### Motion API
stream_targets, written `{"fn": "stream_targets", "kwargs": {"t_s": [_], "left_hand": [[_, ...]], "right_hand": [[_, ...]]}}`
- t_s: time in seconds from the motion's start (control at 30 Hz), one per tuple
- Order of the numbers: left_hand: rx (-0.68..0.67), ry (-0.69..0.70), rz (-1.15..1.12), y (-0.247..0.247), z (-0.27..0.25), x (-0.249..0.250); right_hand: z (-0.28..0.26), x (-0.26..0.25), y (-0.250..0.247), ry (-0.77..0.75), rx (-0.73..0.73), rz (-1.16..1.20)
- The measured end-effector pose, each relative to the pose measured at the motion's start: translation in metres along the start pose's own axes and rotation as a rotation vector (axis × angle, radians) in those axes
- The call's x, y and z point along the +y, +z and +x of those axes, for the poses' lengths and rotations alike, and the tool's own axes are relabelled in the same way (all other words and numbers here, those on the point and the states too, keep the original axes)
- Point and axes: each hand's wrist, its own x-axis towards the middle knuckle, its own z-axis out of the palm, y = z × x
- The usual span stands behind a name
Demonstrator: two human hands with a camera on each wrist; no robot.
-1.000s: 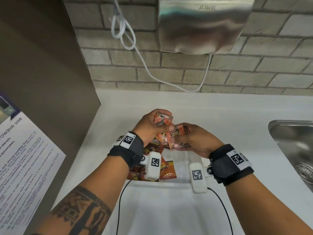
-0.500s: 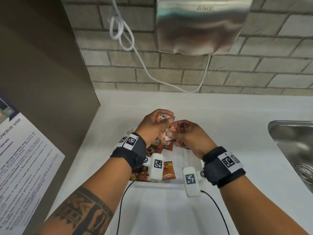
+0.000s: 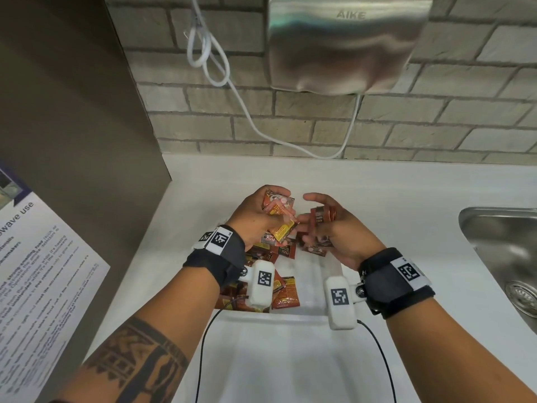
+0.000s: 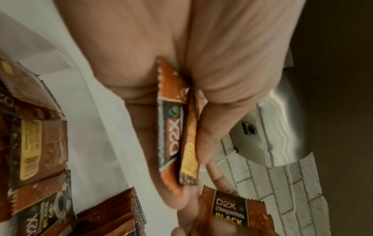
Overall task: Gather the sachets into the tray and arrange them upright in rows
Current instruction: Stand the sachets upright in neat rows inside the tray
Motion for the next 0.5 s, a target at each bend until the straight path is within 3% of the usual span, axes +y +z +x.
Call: {"fn": "stream_targets", "kwargs": {"t_s": [0.13,0.33,0.4,0.5], "left_hand": [[0.011,0.017,0.019,0.008,-0.001,-0.001],[0.038,-0.070,-0.062,0.012,0.000,0.000],[0.061,-0.137,-0.144,0.008,0.002,-0.003],[0.050,-0.210,-0.250,0.006,0.003,-0.002]], "right_hand": [[-0.004,-0.003,0.007,-0.049,-0.017,-0.121],[-0.004,-0.003,0.007,-0.089,0.094,-0.159],[-0.003,-0.004,0.005,-0.175,0.167,-0.194],[-0.001,-0.001,0.005,-0.399,0.274,-0.469]]}}
